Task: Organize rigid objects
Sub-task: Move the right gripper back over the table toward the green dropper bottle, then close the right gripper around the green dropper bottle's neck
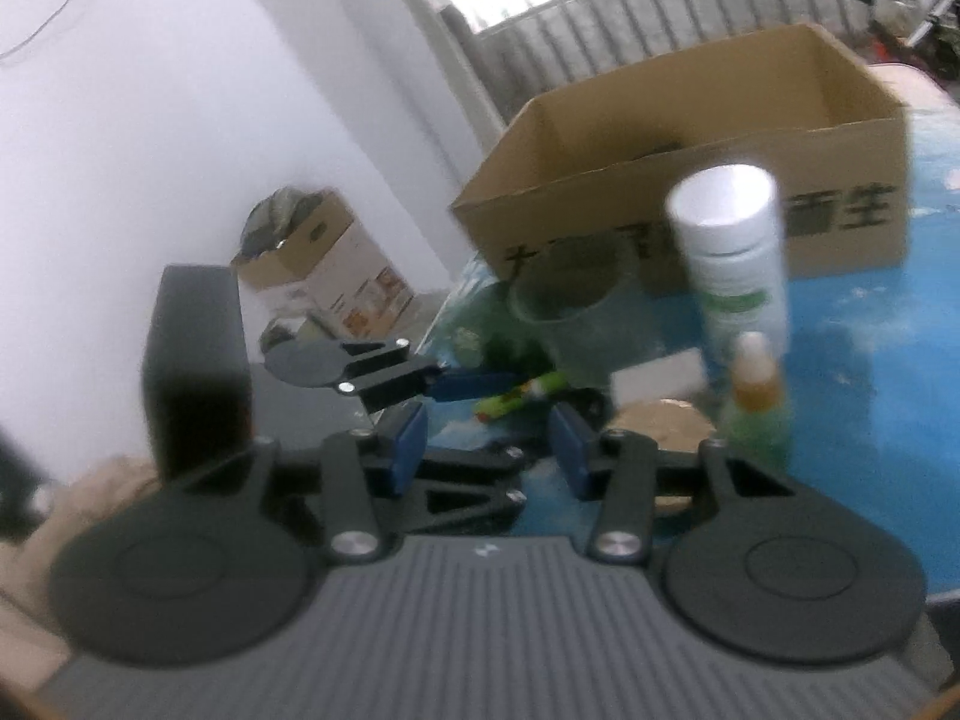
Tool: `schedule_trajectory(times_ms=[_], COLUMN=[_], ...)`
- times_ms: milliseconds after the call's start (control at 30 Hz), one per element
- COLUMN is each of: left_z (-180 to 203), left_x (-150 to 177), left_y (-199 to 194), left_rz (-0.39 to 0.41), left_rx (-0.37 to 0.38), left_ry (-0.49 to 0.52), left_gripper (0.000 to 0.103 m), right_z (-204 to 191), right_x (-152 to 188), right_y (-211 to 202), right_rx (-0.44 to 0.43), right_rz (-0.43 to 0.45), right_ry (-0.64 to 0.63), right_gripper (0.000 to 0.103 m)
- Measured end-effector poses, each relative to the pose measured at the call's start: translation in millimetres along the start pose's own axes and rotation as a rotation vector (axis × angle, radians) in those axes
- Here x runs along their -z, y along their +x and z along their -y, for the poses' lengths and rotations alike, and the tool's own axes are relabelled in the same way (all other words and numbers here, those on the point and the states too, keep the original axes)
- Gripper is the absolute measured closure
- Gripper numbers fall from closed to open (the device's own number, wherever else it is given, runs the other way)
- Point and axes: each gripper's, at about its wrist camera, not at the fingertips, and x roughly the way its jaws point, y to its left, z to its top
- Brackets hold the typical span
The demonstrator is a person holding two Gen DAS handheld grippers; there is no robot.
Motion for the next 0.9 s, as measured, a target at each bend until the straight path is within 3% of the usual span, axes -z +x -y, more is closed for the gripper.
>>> schedule_trajectory(times_ms=[200, 367, 467, 533, 733, 900], left_z=[-10.1, -5.9, 9.6, 20.7, 43.7, 53.6], left_x=[1.6, -11.4, -23.8, -31.3, -46.0, -51.9], left_y=[-27.1, -42.4, -36.0, -28.9, -9.4, 5.7], left_rz=[0.049, 0.133, 0.15, 0.148, 0.159, 0.157], left_rx=[0.065, 0.195, 0.235, 0.249, 0.274, 0.249], left_ry=[-0.092, -0.127, -0.089, -0.052, 0.005, 0.025], left_gripper=[0.055, 0.054, 0.055, 0.061, 0.065, 0.072], right_z=[12.6, 17.3, 22.7, 26.6, 32.3, 37.1], right_x=[-2.8, -2.8, -1.9, -2.6, -5.5, -6.5], right_y=[-38.5, -32.5, -24.7, -21.6, -11.7, -12.7], right_rx=[0.17, 0.244, 0.276, 0.272, 0.27, 0.27], right_rz=[0.146, 0.14, 0.129, 0.127, 0.116, 0.116], right_ry=[-0.025, -0.082, -0.087, -0.084, -0.106, -0.099], right_gripper=[0.057, 0.057, 0.057, 0.059, 0.081, 0.091])
